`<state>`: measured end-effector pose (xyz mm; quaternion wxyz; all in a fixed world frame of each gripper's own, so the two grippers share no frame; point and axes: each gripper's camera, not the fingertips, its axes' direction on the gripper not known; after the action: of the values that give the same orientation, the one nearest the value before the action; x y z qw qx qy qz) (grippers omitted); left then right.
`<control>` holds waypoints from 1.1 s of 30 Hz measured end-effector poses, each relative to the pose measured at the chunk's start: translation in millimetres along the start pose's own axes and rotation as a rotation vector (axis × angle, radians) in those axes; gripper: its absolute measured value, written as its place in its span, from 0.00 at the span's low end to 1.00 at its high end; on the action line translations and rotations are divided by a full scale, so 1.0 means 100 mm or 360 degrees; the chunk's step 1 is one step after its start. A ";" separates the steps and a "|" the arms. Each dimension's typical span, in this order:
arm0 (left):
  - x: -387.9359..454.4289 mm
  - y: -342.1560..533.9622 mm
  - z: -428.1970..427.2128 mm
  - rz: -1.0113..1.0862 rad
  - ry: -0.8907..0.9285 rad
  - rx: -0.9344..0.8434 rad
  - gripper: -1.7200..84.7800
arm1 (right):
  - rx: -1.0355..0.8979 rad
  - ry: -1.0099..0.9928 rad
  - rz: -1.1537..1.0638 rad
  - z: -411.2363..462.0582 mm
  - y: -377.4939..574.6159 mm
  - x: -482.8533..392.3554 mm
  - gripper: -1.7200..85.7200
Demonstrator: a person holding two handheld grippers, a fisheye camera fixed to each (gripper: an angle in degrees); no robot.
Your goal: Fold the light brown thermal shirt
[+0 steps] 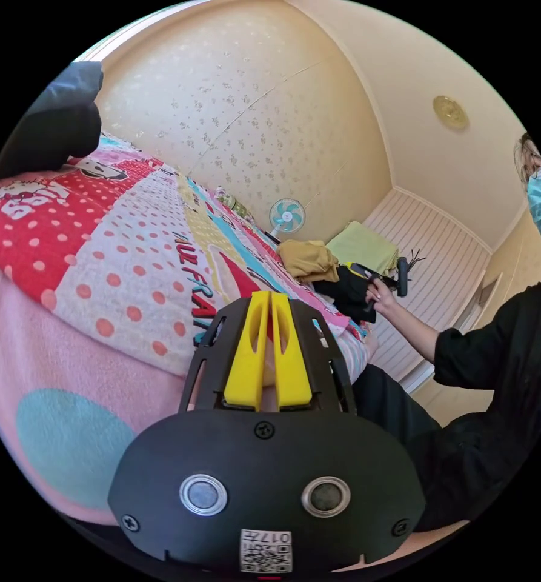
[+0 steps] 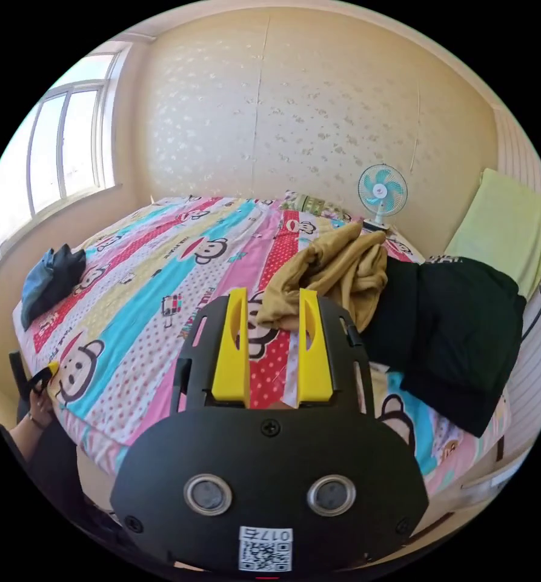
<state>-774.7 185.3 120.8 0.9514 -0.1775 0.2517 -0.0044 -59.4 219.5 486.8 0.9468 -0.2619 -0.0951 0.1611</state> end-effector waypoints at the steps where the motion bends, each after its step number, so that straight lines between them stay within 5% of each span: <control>1: 0.00 0.02 0.00 0.0004 0.0022 0.0005 0.01 | -0.0281 0.0035 0.0027 0.35 -0.23 0.06 0.16; 2: 0.01 0.03 0.00 0.0008 0.0029 0.0006 0.01 | -0.0635 -0.0010 0.0050 0.76 -0.35 0.07 0.15; 4: 0.04 0.06 0.01 0.0026 0.0040 -0.0001 0.01 | -0.0758 -0.0107 0.0099 1.07 -0.31 -0.02 0.12; 7: 0.06 0.09 0.03 0.0021 0.0074 -0.0013 0.01 | -0.0559 -0.0847 0.0114 0.95 -0.07 -0.51 0.07; 10: 0.04 0.11 0.05 -0.0011 0.0142 -0.0016 0.01 | -0.0538 -0.0992 -0.0400 0.45 0.55 -1.52 0.06; 13: 0.08 0.14 0.09 -0.0025 0.0155 -0.0018 0.01 | -0.0529 -0.1507 -0.0820 -0.28 1.49 -2.21 0.06; 18: 0.17 0.19 0.16 -0.0031 0.0155 -0.0021 0.01 | -0.0343 -0.2073 -0.1110 -1.16 2.40 -1.97 0.07; 21: 0.23 0.23 0.20 -0.0036 0.0150 -0.0016 0.01 | -0.0288 -0.2034 -0.0853 -1.10 2.35 -1.41 0.08; 26: 0.38 0.29 0.29 -0.0069 0.0105 -0.0011 0.01 | 0.0295 -0.1618 0.0139 -0.97 1.91 -0.12 0.14; 30: 0.78 0.38 0.39 -0.0071 -0.0044 0.0008 0.09 | -0.0299 -0.1067 -0.0132 -0.35 1.86 -0.25 0.16; 33: 1.54 0.34 0.58 0.0310 -0.0037 -0.0148 0.14 | 0.0000 -0.1085 -0.0035 -0.42 2.16 -0.14 0.14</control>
<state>-615.4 221.4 82.6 0.9408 -0.1963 0.2568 0.1018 -116.7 369.8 336.6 0.8621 -0.1920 -0.4091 0.2292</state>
